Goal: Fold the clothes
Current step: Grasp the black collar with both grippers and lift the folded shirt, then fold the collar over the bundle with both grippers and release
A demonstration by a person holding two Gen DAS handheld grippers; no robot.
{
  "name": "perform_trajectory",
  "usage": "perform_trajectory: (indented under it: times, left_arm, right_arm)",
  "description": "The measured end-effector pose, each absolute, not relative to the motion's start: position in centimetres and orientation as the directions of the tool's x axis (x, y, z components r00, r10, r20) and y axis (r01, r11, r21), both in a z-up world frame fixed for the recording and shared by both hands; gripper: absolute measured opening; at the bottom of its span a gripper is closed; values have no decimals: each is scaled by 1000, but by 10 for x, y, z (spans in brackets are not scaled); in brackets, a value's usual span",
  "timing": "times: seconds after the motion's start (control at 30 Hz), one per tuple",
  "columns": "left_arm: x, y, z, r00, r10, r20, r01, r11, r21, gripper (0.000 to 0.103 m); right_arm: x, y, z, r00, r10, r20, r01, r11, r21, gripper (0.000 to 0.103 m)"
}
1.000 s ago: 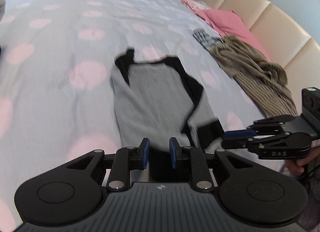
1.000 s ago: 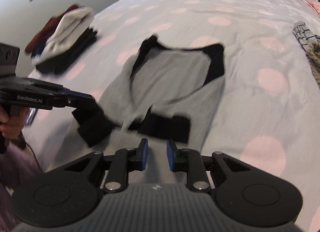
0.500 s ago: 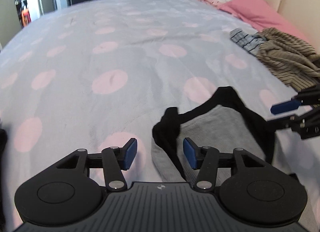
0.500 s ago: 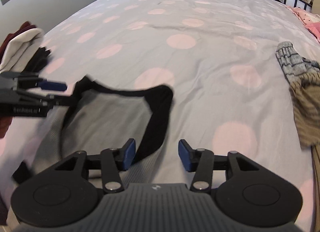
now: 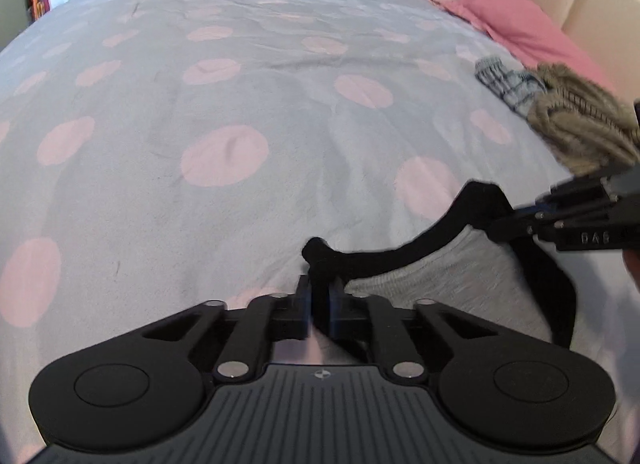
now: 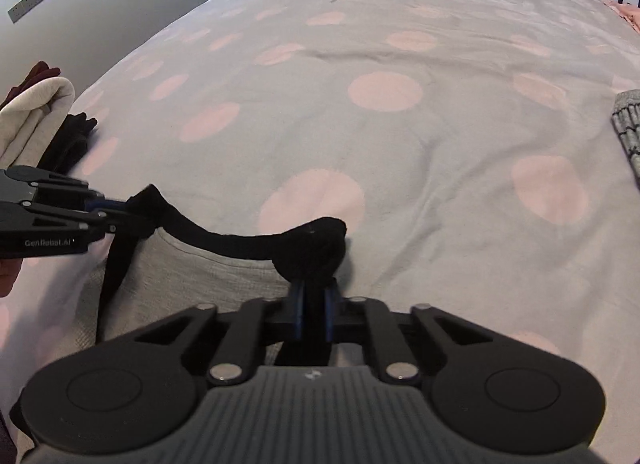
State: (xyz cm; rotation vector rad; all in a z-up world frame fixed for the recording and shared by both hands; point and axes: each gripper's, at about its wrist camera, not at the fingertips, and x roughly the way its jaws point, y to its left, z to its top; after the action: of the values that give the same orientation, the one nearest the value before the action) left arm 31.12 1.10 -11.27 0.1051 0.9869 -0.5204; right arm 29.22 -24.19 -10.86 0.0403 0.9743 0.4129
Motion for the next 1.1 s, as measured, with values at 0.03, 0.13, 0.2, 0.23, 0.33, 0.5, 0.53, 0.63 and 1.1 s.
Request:
perform_trajectory:
  times: [0.03, 0.13, 0.2, 0.23, 0.33, 0.5, 0.53, 0.63, 1.1]
  left_arm:
    - [310, 12, -109, 440, -380, -814, 470, 869, -152, 4]
    - [301, 16, -91, 449, -419, -789, 490, 854, -175, 4]
    - [292, 21, -74, 456, -445, -771, 498, 845, -193, 4]
    - [287, 23, -64, 460, -457, -761, 505, 840, -199, 4]
    - [265, 32, -33, 469, -481, -741, 538, 821, -192, 4]
    - [205, 45, 14, 466, -526, -711, 612, 772, -170, 4]
    - [191, 47, 22, 464, -536, -705, 628, 761, -165, 4]
    - [148, 49, 37, 457, -557, -694, 678, 723, -133, 4]
    - [8, 36, -33, 382, -531, -756, 829, 558, 28, 4]
  right_arm:
    - [291, -243, -104, 495, 363, -790, -324, 920, 220, 8]
    - [281, -248, -84, 511, 386, -768, -333, 913, 238, 7]
    - [269, -249, -68, 522, 399, -754, -350, 906, 238, 7]
    - [262, -249, -59, 528, 404, -747, -361, 903, 234, 7]
    - [231, -247, -27, 552, 424, -718, -412, 887, 207, 7]
    - [162, -245, 16, 576, 464, -673, -485, 857, 176, 7]
    - [147, -245, 21, 579, 469, -667, -495, 852, 170, 7]
    - [106, -245, 31, 582, 483, -654, -517, 841, 160, 7]
    - [-32, -210, -38, 491, 492, -719, -743, 667, -52, 7]
